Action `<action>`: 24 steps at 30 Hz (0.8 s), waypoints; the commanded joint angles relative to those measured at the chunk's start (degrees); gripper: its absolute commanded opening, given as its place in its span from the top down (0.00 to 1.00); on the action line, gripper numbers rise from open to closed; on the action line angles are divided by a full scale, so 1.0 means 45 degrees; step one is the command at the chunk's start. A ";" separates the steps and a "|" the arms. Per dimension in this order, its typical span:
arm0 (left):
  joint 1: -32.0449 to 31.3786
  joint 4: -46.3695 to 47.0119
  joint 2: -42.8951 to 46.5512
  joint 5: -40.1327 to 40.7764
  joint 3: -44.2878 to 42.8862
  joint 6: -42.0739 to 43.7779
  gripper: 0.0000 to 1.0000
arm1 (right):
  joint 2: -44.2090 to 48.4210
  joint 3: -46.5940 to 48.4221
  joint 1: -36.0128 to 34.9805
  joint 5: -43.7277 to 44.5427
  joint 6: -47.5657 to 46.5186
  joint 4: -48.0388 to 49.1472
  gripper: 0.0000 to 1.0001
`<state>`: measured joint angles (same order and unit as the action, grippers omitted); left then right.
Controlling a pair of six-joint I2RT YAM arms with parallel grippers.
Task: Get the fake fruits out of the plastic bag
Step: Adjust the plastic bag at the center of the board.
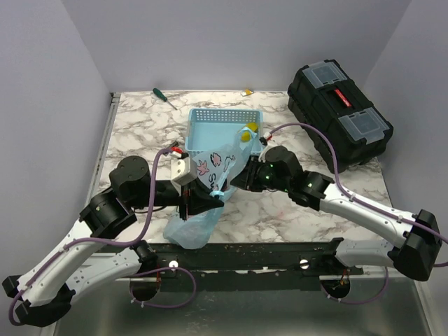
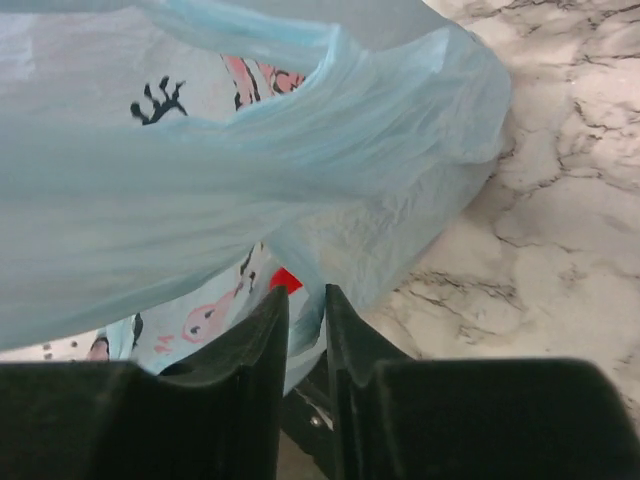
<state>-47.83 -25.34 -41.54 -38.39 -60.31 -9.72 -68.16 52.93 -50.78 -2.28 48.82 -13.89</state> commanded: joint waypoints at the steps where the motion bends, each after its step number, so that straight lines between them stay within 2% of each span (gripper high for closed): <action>1: 0.0043 -0.0032 -0.0209 -0.0501 -0.0152 -0.0032 0.78 | -0.0413 0.0599 -0.0010 -0.0088 -0.0330 0.0948 0.82; 4: 0.0044 -0.0650 -0.0261 -0.0086 -0.0444 0.0227 0.38 | -0.0616 0.0944 -0.0004 0.0432 -0.0636 0.0565 0.92; 5: 0.0042 -0.0858 -0.0283 0.0033 -0.0598 0.0318 0.29 | -0.0662 0.0997 -0.0017 0.0862 -0.0718 0.0483 0.95; 7: 0.0034 -0.1260 -0.0294 0.0227 -0.1012 0.0485 0.16 | -0.0717 0.1113 -0.0015 0.1067 -0.0864 0.0330 0.99; 9: 0.0043 -0.1650 -0.0337 0.0443 -0.1569 0.0608 0.08 | -0.0771 0.1206 -0.0004 0.1149 -0.1012 0.0219 0.99; 12: 0.0044 -0.2149 -0.0555 0.1469 -0.2676 0.0551 0.01 | -0.0715 0.1246 -0.0004 0.1162 -0.1183 0.0142 0.99; 18: 0.0029 -0.3206 -0.1840 0.6820 -0.4861 -0.1134 0.01 | -0.0605 0.1246 -0.0004 0.0994 -0.1419 0.0001 0.99; 24: 0.0052 -0.3977 -0.4191 0.7637 -0.4659 -0.2393 0.01 | -0.0451 0.1249 -0.0004 0.0861 -0.1460 -0.0019 0.99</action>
<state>-47.81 -36.69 -51.35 -12.67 -83.20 -14.28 -71.05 57.04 -50.78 1.02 43.40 -13.17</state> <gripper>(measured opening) 0.987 0.011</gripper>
